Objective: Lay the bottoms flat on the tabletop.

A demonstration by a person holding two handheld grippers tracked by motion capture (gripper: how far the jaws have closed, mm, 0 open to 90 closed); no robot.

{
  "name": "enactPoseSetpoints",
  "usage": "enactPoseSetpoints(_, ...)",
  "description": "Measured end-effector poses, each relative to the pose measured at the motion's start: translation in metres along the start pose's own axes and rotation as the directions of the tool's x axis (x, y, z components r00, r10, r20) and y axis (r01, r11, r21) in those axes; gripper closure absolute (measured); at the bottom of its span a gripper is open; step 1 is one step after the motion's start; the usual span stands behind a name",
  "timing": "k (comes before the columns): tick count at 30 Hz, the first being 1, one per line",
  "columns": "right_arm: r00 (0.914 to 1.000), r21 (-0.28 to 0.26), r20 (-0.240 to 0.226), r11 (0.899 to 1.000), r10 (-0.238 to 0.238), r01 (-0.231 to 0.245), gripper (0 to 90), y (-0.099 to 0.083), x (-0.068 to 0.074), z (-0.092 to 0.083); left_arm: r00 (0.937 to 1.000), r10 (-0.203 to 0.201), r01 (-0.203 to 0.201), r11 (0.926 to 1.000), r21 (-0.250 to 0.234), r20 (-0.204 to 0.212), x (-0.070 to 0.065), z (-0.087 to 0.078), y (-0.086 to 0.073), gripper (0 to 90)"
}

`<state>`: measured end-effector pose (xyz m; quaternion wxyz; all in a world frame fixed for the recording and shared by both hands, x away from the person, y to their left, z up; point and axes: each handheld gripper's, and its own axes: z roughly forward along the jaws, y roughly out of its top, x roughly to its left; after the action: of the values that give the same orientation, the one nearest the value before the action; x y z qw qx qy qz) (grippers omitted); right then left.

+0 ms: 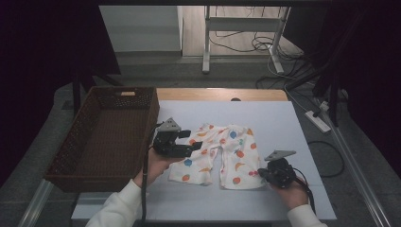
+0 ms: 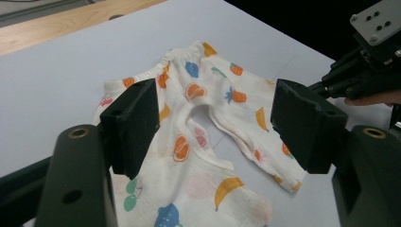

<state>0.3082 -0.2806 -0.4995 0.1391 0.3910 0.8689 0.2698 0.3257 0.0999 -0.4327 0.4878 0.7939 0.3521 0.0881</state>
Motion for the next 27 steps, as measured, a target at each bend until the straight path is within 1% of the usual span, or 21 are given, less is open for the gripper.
enactPoseSetpoints(4, 1.0, 0.01, 0.006, 1.0, 0.006, -0.006, 89.0, -0.005, -0.003, -0.004, 1.0, -0.003, 0.003, 1.0, 0.0, 0.0, 0.0, 0.0, 0.0, 32.6)
enactPoseSetpoints(11, 0.9993, 0.009, 0.024, 1.0, 0.03, -0.03, 88.9, -0.017, -0.008, -0.012, 1.0, -0.005, 0.005, 1.0, 0.001, 0.0, 0.0, 0.001, 0.0, 32.6)
enactPoseSetpoints(13, 0.9991, 0.016, 0.028, 0.999, 0.031, -0.031, 88.9, -0.019, -0.009, -0.014, 1.0, -0.003, 0.003, 1.0, 0.001, 0.0, 0.0, 0.001, 0.0, 32.5)
enactPoseSetpoints(17, 0.9989, 0.009, 0.029, 0.999, 0.035, -0.035, 88.7, -0.021, -0.01, -0.015, 1.0, -0.003, 0.003, 1.0, -0.002, -0.002, 0.0, 0.0, 0.0, 32.4)
enactPoseSetpoints(18, 0.9988, 0.003, 0.033, 0.999, 0.036, -0.036, 86.9, -0.021, -0.01, -0.015, 1.0, -0.003, 0.003, 1.0, -0.002, -0.003, 0.0, 0.0, 0.0, 32.4)
enactPoseSetpoints(20, 0.9983, -0.026, 0.049, 0.999, 0.032, -0.03, 74.9, -0.018, -0.007, -0.017, 1.0, -0.004, 0.004, 1.0, -0.001, -0.003, 0.001, 0.0, 0.0, 32.4)
enactPoseSetpoints(22, 0.9988, -0.071, 0.038, 0.997, 0.031, -0.028, 66.6, -0.015, -0.002, -0.02, 1.0, -0.006, 0.005, 1.0, -0.003, -0.004, 0.001, 0.0, 0.0, 32.3)
enactPoseSetpoints(24, 0.9994, -0.118, 0.026, 0.993, 0.023, -0.019, 59.6, -0.011, 0.004, -0.021, 1.0, -0.005, 0.005, 1.0, -0.003, -0.006, 0.001, 0.001, 0.0, 32.3)
enactPoseSetpoints(27, 1.0, -0.167, -0.007, 0.986, -0.007, 0.006, 54.7, -0.005, 0.013, -0.021, 1.0, -0.002, 0.002, 1.0, 0.0, -0.005, 0.0, 0.001, 0.0, 32.3)
